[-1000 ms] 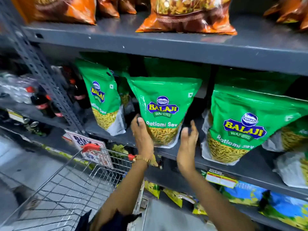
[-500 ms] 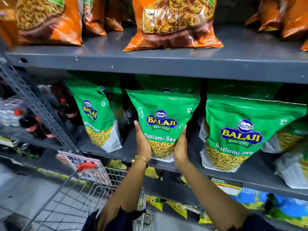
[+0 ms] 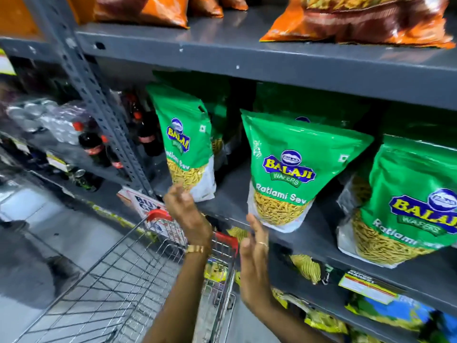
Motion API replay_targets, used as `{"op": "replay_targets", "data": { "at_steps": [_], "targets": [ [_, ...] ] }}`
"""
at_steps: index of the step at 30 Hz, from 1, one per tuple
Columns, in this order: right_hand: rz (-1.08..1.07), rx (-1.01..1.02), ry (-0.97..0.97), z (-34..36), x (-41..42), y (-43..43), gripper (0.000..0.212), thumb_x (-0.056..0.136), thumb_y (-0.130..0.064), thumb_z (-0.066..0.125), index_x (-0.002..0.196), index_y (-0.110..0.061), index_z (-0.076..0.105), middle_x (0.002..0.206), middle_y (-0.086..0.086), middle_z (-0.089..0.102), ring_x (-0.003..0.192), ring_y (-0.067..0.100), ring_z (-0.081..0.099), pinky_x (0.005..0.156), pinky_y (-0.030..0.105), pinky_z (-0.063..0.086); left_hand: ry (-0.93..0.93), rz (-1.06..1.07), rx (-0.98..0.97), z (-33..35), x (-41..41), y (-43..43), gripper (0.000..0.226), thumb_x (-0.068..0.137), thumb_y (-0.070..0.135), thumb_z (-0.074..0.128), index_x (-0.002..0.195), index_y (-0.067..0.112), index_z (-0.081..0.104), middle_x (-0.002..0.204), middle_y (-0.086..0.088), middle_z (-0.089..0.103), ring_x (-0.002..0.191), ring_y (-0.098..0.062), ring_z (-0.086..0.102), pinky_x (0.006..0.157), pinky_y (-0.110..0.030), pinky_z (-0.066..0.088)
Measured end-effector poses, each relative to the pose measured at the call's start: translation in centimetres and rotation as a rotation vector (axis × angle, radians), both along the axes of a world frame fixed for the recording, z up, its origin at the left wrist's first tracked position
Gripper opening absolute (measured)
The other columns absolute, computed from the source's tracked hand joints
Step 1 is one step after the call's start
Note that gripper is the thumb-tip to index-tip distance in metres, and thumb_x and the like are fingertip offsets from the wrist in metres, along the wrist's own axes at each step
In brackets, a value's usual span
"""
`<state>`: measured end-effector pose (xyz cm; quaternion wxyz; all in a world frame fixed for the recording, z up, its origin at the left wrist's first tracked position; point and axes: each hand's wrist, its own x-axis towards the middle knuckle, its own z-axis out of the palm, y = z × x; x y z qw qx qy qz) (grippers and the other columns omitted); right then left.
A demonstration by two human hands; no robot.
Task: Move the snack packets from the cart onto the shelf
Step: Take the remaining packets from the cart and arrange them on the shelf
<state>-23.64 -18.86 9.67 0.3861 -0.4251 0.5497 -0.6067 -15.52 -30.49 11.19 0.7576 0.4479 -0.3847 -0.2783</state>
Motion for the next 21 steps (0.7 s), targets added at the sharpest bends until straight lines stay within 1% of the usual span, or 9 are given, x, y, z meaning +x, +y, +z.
{"op": "replay_targets", "data": {
  "at_steps": [2,5,8,10,12,13,15,17,21],
  "targets": [
    [0.059,0.032,0.022,1.4,1.6,-2.4,0.095,0.063,-0.097,0.024,0.142,-0.044,0.026,0.156,-0.018,0.021,0.143,-0.007,0.021,0.115,0.015,0.02,-0.036,-0.024,0.037,0.7,2.7,-2.8,0.061,0.086,0.062,0.042,0.113,0.008,0.049,0.104,-0.007,0.05,0.095,-0.009,0.052,0.086,-0.022,0.044],
    [0.083,0.093,-0.071,3.5,4.2,-7.5,0.123,0.05,-0.102,0.024,0.152,-0.035,0.012,0.155,-0.02,0.008,0.147,-0.001,0.007,0.12,0.027,0.01,-0.13,-0.117,0.193,-0.4,5.9,-7.9,0.067,0.085,0.074,0.036,0.111,0.015,0.052,0.112,-0.009,0.053,0.102,-0.014,0.051,0.104,-0.037,0.043],
    [0.033,0.072,-0.162,4.3,6.3,-12.2,0.131,0.051,-0.101,0.035,0.154,-0.029,-0.001,0.155,-0.017,0.005,0.147,0.003,0.011,0.123,0.034,0.012,0.044,-0.274,0.372,-1.3,8.0,-11.9,0.086,0.078,0.082,0.039,0.121,0.009,0.057,0.133,-0.015,0.057,0.123,-0.026,0.054,0.112,-0.058,0.034],
    [-0.007,0.06,-0.143,4.5,7.6,-14.5,0.12,0.062,-0.093,0.039,0.154,-0.028,-0.002,0.162,-0.004,0.007,0.15,0.013,0.017,0.124,0.041,0.016,0.168,-0.376,0.371,2.8,7.3,-10.9,0.093,0.081,0.08,0.03,0.127,0.004,0.056,0.125,-0.016,0.066,0.116,-0.027,0.063,0.105,-0.05,0.047],
    [-0.06,0.092,-0.099,4.5,8.3,-15.8,0.112,0.066,-0.085,0.036,0.155,-0.021,0.011,0.162,0.007,0.018,0.148,0.021,0.023,0.122,0.044,0.02,0.225,-0.515,0.353,4.2,6.4,-10.3,0.085,0.091,0.069,0.012,0.111,0.006,0.065,0.102,-0.011,0.076,0.092,-0.02,0.073,0.085,-0.035,0.06],
    [-0.097,0.085,-0.071,4.3,8.5,-16.4,0.111,0.066,-0.087,0.035,0.153,-0.018,0.021,0.158,0.011,0.029,0.144,0.025,0.03,0.12,0.046,0.024,0.24,-0.531,0.373,4.0,6.1,-10.3,0.086,0.09,0.07,0.012,0.106,0.007,0.067,0.104,-0.013,0.076,0.093,-0.021,0.073,0.087,-0.036,0.06],
    [-0.144,0.027,-0.027,3.6,8.5,-17.1,0.114,0.066,-0.093,0.03,0.148,-0.014,0.033,0.148,0.014,0.045,0.136,0.029,0.042,0.114,0.05,0.032,0.202,-0.421,0.46,2.9,6.0,-10.5,0.094,0.073,0.088,0.028,0.105,0.011,0.072,0.116,-0.018,0.071,0.107,-0.027,0.068,0.104,-0.048,0.049],
    [-0.121,-0.005,-0.005,2.9,8.5,-17.8,0.114,0.067,-0.093,0.03,0.148,-0.014,0.032,0.148,0.012,0.046,0.136,0.027,0.043,0.114,0.05,0.033,0.163,-0.268,0.463,-0.1,6.6,-12.2,0.095,0.059,0.096,0.031,0.095,0.02,0.076,0.108,-0.011,0.075,0.105,-0.026,0.069,0.104,-0.05,0.048],
    [-0.044,-0.018,0.007,2.2,8.5,-19.0,0.109,0.068,-0.092,0.034,0.152,-0.024,0.02,0.156,0.006,0.036,0.143,0.022,0.035,0.118,0.049,0.029,0.078,-0.038,0.472,-0.4,6.9,-12.8,0.089,0.064,0.095,0.024,0.09,0.027,0.076,0.102,-0.004,0.076,0.099,-0.025,0.07,0.099,-0.049,0.05]
  ]
}}
